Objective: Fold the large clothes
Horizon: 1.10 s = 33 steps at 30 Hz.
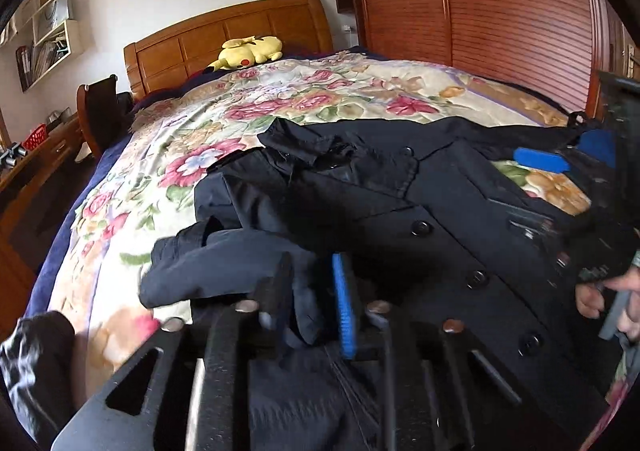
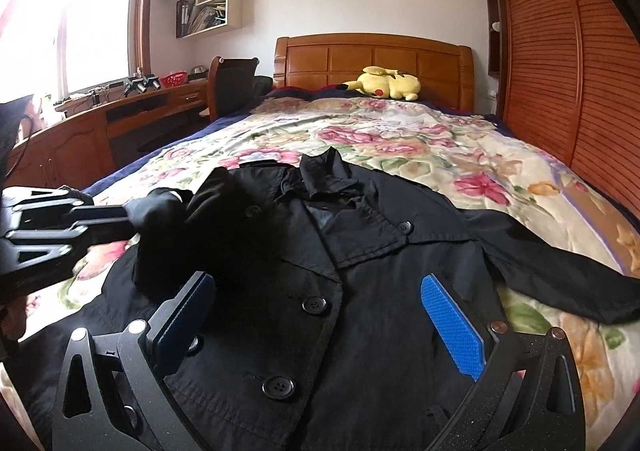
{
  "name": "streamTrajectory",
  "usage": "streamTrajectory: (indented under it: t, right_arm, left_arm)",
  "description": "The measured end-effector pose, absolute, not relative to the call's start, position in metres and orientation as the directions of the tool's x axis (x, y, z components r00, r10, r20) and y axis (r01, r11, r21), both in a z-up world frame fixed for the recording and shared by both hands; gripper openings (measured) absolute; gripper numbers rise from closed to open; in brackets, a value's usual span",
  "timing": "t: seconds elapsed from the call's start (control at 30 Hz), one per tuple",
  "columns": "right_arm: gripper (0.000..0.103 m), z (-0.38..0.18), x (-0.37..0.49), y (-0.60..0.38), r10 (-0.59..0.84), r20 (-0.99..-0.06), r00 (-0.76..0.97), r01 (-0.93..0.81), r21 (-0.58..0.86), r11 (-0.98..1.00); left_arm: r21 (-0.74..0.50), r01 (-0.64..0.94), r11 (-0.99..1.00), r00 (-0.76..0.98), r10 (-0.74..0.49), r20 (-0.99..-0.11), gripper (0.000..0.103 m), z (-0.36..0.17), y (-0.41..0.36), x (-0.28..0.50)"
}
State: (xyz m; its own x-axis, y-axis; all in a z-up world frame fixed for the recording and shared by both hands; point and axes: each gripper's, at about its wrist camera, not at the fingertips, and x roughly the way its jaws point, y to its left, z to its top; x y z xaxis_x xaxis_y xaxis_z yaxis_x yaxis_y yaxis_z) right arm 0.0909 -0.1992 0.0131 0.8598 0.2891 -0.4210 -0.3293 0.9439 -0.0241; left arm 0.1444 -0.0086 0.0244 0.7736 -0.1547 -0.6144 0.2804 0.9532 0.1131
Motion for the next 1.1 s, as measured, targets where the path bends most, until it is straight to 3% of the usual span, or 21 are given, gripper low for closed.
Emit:
streamTrajectory:
  t: [0.23,0.5,1.1]
  right_arm:
    - [0.103,0.013,0.094,-0.202,0.29,-0.422,0.859,-0.328,-0.019,0.945]
    - [0.103,0.011,0.093,-0.2,0.297,-0.427,0.854,-0.342,-0.03,0.939]
    - [0.103,0.015,0.09,-0.19,0.361,-0.458,0.812,-0.413,-0.016,0.91]
  left_arm:
    - [0.074,0.278,0.958,0.787,-0.183,-0.59,0.074,0.028,0.006,0.116]
    - [-0.056,0.179,0.982,0.8,-0.179,-0.573,0.079,0.015,0.045,0.091]
    - [-0.094,0.116,0.989,0.834,-0.148,-0.531,0.08,-0.001,0.091,0.065]
